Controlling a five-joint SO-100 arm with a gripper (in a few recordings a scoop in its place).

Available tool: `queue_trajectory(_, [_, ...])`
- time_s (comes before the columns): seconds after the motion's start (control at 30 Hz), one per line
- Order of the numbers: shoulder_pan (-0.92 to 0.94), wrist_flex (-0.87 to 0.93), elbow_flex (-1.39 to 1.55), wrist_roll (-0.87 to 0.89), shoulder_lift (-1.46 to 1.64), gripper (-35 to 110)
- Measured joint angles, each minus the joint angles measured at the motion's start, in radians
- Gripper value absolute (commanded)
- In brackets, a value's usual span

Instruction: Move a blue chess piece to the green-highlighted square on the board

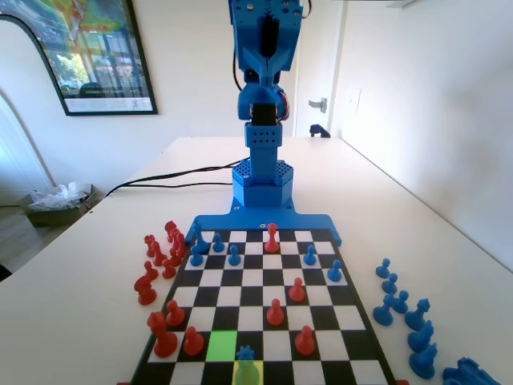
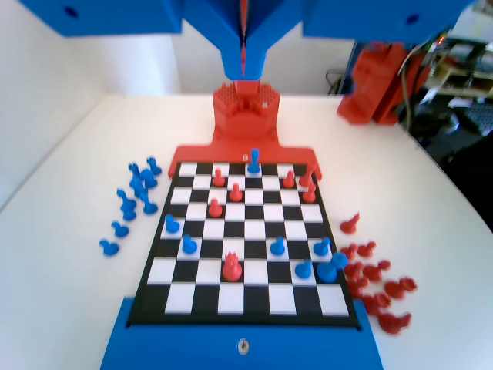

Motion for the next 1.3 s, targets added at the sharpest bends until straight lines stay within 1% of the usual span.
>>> queue_trajectory(0.33, [0.040,-0.043,-0.132,0.017,-0.368,1])
queue_trajectory(0.7, [0.097,-0.080,-0.232,-0.087,-0.603,1])
queue_trajectory(0.97, [0.160,0.012,-0.477,-0.095,-0.845,1])
queue_trajectory(1.1, [0.161,0.020,-0.577,-0.095,-0.968,1])
queue_trajectory(1.3, [0.153,-0.058,-0.614,-0.117,-1.092,1])
